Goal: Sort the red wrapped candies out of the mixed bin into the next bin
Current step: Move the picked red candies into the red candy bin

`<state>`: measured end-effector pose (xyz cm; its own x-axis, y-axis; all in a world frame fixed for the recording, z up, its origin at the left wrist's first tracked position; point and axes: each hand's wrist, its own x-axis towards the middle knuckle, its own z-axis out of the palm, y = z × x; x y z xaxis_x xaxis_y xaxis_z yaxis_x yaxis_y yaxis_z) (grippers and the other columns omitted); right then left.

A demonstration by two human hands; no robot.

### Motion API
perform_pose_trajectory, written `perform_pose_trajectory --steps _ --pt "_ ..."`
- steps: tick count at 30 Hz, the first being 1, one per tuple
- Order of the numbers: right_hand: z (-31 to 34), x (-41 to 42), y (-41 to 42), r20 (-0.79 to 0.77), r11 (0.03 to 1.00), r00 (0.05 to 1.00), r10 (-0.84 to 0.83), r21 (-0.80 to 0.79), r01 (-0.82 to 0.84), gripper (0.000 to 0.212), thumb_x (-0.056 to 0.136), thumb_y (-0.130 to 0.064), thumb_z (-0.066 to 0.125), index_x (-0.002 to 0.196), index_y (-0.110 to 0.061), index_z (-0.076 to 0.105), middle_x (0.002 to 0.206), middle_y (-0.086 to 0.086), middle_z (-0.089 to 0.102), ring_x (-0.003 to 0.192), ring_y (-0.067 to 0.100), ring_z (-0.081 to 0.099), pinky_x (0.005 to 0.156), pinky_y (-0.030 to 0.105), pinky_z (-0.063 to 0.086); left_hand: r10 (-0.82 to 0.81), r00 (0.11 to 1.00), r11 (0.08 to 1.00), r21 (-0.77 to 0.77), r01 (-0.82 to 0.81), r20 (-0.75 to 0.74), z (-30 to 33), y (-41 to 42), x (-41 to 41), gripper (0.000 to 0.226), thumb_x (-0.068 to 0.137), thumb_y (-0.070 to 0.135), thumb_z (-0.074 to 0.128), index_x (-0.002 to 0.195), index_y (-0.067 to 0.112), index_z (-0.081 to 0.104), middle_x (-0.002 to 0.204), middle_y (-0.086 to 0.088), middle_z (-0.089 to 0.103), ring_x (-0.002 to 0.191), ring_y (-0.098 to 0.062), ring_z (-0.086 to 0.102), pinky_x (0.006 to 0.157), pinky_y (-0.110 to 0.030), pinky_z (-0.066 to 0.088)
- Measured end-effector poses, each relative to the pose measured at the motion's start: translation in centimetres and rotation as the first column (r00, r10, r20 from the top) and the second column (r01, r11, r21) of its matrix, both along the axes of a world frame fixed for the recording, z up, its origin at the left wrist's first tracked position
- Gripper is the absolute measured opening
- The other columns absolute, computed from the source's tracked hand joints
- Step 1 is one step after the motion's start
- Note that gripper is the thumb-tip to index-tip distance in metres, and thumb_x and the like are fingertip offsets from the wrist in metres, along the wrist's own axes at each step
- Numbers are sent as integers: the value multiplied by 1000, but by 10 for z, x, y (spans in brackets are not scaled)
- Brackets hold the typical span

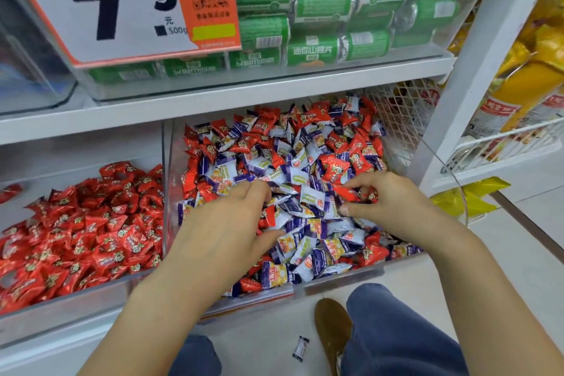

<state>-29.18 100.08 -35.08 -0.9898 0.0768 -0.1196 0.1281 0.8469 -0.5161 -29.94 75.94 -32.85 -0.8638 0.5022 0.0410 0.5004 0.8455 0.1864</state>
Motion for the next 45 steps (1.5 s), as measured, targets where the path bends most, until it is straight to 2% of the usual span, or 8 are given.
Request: perform_pose_trajectory --steps 8,15,17,19,22,31,37,45 --pt "8 2 1 -359 976 908 -216 -106 190 43 91 -46 53 64 -13 48 55 -4 41 53 13 40 51 24 28 61 988 944 331 -11 -140 -6 -2 -6 9 86 34 63 88 25 61 70 13 46 61 -10 50 51 -24 39" --pt "3 -5 -5 -181 979 968 -176 67 191 47 99 -37 41 60 -11 39 58 6 46 55 22 45 47 26 25 89 985 928 371 -28 -150 -7 -3 -8 13 91 31 54 95 25 64 75 12 63 54 -4 51 51 -17 39" --pt "4 -7 -3 -172 981 972 -159 81 175 39 99 -37 42 69 -13 48 64 7 51 64 29 50 49 28 27 95 984 920 392 -28 -152 -5 -6 -7 15 91 32 51 97 26 64 70 11 64 44 -2 45 47 -19 42" --pt "3 -8 -2 -154 983 978 -142 92 157 32 96 -40 48 115 -16 57 87 12 63 86 33 58 59 30 35 97 984 914 405 -30 -146 -4 -7 -8 14 91 31 52 98 26 64 69 9 64 43 -1 44 45 -29 47" --pt "-3 -12 -8 -124 992 988 -88 76 98 70 87 -49 59 146 -28 28 118 14 60 109 30 55 76 31 40 82 987 914 406 -19 -139 -6 -5 -7 11 91 28 54 96 26 64 68 11 63 44 1 44 43 -24 44" --pt "-9 -30 -29 -206 988 978 -22 143 52 55 90 -53 51 140 -33 35 126 15 48 95 30 57 78 34 44 48 987 921 389 17 -156 -7 -3 -6 7 90 25 59 92 26 65 67 15 62 48 0 47 44 -22 44" --pt "-12 -33 -32 -240 983 970 -46 163 86 34 95 -36 53 124 -20 50 96 12 57 66 23 48 59 29 30 57 984 932 363 9 -170 3 -16 -4 13 89 36 51 90 30 62 61 14 59 42 0 42 43 -16 35" --pt "3 -7 -17 -377 969 899 -224 15 247 30 95 -30 52 121 -14 53 113 8 44 93 28 50 76 31 36 -38 980 999 38 31 196 11 -26 13 24 88 53 51 103 34 55 95 15 48 89 -5 51 79 -24 43"
